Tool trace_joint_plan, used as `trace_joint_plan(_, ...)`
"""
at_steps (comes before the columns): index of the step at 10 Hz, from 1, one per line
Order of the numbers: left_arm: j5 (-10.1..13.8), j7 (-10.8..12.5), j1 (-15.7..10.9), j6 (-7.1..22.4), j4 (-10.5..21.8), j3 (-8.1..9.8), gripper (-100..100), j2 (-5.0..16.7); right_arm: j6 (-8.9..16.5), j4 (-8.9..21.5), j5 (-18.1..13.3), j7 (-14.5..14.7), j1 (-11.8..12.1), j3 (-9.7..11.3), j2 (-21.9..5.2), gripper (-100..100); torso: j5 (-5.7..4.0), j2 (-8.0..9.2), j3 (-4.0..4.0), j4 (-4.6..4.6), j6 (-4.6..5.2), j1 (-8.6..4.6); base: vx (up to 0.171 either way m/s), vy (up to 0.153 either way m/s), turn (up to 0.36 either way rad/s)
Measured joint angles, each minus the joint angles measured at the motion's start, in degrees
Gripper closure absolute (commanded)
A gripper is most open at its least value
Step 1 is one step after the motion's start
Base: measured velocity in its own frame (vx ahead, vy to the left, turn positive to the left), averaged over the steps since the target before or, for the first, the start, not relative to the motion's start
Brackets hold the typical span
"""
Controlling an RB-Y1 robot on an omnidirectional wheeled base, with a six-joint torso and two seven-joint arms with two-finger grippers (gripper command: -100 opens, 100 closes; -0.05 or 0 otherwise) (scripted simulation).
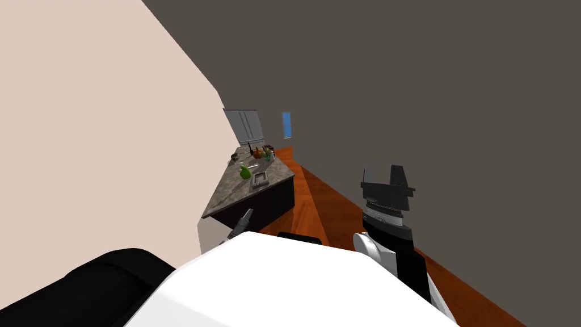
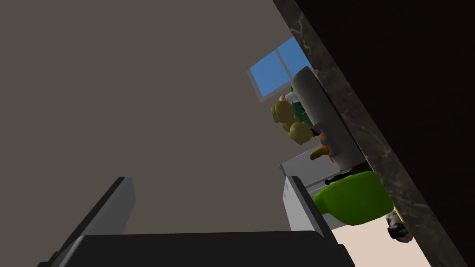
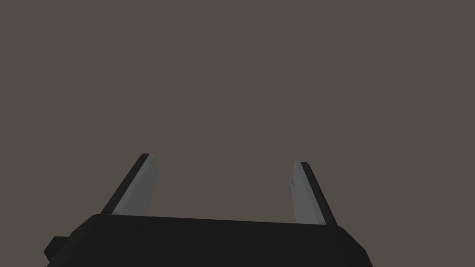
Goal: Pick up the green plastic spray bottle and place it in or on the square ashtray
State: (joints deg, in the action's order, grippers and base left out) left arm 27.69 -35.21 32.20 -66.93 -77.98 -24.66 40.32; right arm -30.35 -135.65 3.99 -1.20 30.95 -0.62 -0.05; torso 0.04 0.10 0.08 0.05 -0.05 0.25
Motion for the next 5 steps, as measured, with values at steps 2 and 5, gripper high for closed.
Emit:
trace_joint_plan(2, 1.2, -0.9, 0.3, -1.3, 2.5, -1.36, -100, 1.7, 0.0, 0.0, 0.0, 0.0, 0.0, 0.0, 0.0, 0, 0.0, -0.04, -0.02, -0.01, 0.05, 0.0, -0.003, 0.004, -0.246)
trace_joint_plan(5, 3.0, -1.7, 0.4, -4.3, 8.1, -3.43, -100, 4.4, 0.0, 0.0, 0.0, 0.0, 0.0, 0.0, 0.0, 0, 0.0, -0.07, -0.04, -0.01, 0.04, 0.03, 0.0, 0.007, -0.157)
